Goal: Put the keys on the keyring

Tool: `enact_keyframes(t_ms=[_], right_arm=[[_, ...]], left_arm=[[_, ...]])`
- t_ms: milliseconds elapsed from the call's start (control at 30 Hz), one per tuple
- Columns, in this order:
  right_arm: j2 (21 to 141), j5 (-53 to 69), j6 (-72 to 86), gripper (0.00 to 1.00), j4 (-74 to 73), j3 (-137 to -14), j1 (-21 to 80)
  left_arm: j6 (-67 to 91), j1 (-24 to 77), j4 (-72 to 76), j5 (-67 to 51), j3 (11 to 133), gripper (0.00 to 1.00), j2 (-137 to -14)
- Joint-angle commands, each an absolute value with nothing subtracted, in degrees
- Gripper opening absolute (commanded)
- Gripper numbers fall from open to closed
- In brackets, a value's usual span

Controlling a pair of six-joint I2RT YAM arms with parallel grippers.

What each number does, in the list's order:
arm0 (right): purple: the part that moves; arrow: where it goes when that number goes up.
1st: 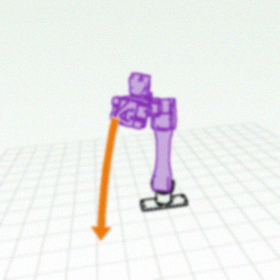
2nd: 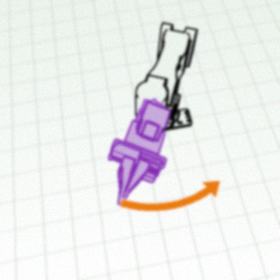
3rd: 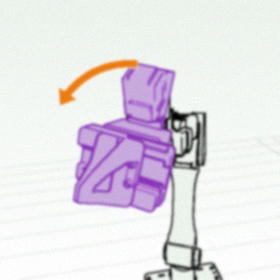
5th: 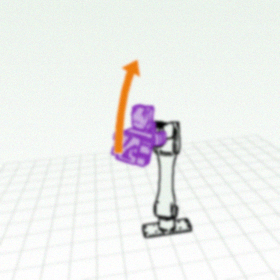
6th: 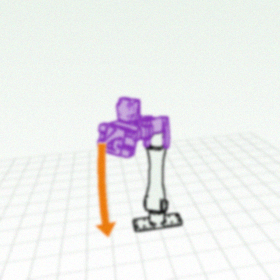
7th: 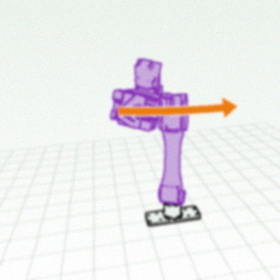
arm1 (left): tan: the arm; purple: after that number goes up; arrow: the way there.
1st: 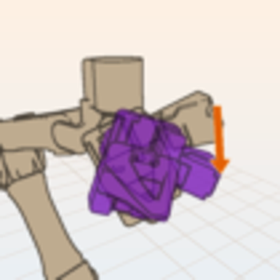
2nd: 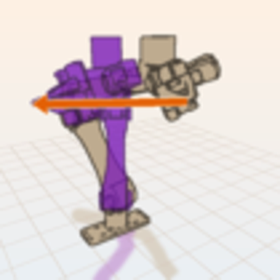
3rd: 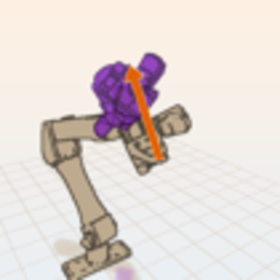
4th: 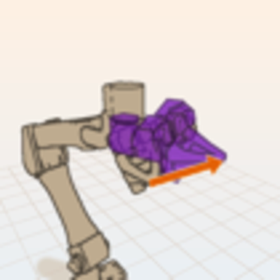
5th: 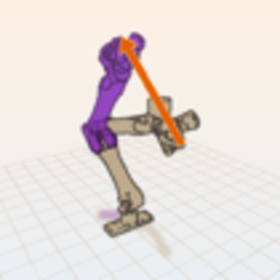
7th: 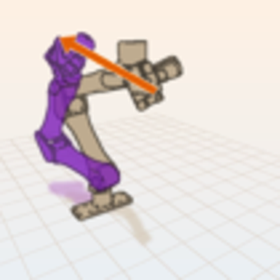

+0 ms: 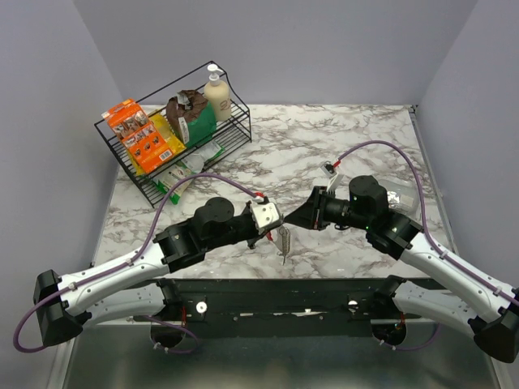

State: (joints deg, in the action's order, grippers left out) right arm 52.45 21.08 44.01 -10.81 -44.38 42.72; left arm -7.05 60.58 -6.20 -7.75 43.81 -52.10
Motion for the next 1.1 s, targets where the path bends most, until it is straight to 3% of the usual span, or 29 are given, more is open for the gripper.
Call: enact_keyframes(t_ms=[0, 367, 600, 1067], right_arm=[[52.8, 21.4, 43.7, 0.3, -9.1, -43.2, 42.3], [51.3, 21.0, 43.5, 0.19, -8.0, -41.7, 41.8], [50.9, 22.0, 43.1, 0.0, -7.4, -41.2, 41.7], [46.1, 21.6, 40.9, 0.0, -8.2, -40.1, 41.7]], left_arm=[[-7.9, 61.3, -4.5, -8.2, 46.1, 0.0, -52.3], [-8.0, 61.8, -4.4, -8.3, 46.1, 0.0, -52.4], [-7.9, 62.1, -3.8, -7.7, 46.0, 0.0, -51.7], [-7.7, 62.1, -2.9, -6.2, 44.7, 0.0, -49.9]])
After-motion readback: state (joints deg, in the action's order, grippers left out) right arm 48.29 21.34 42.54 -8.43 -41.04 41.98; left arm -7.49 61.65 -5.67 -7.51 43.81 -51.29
